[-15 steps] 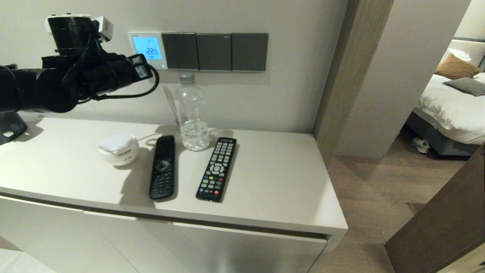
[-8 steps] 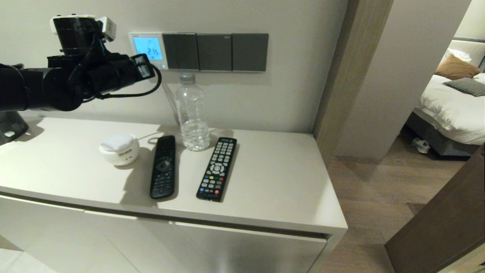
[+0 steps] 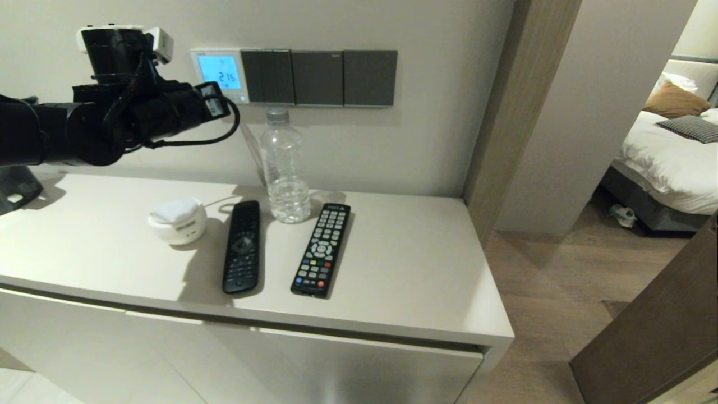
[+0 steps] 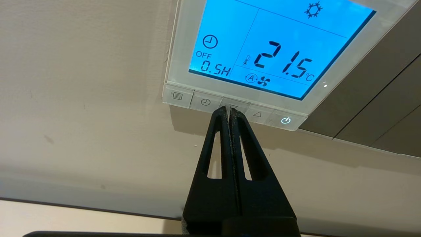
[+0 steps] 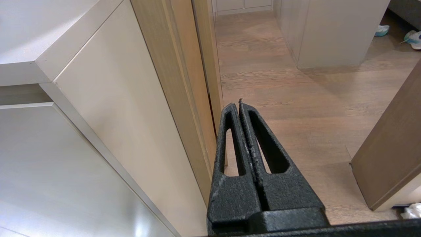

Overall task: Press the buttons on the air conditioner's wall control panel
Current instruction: Press the temperature decrease button

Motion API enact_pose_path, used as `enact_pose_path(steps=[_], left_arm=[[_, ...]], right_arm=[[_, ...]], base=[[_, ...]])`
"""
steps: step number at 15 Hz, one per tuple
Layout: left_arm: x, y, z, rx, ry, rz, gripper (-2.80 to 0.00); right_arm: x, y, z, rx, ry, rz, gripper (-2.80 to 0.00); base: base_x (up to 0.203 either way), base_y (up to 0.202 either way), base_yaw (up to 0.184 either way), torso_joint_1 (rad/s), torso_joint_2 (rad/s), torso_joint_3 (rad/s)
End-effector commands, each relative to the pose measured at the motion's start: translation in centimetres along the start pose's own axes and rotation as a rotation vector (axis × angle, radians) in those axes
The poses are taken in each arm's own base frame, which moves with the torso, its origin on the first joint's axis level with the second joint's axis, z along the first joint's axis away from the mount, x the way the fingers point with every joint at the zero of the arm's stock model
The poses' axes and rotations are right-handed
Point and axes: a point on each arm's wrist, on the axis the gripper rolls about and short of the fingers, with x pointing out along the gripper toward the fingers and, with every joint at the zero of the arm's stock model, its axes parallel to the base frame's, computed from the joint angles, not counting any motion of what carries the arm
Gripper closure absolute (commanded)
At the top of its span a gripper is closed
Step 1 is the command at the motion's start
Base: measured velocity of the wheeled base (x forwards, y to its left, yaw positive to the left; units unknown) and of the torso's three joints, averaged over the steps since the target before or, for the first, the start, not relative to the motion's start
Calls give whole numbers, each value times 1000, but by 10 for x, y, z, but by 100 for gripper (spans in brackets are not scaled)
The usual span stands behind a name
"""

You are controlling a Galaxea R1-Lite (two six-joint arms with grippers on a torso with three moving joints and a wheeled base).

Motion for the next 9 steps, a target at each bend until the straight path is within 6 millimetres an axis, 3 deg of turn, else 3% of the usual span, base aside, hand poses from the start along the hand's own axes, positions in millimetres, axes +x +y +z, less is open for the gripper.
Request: enact_pose_path(steps=[1, 9], left_arm=[[-5, -2, 4, -1, -9, -3, 0], [-16, -3, 8, -1, -16, -5, 0]], right_arm=[[0, 0, 0, 0, 3, 0, 0], [0, 0, 0, 0, 3, 0, 0]], base=[[0, 0, 0, 0, 0, 0], [0, 0, 0, 0, 0, 0]])
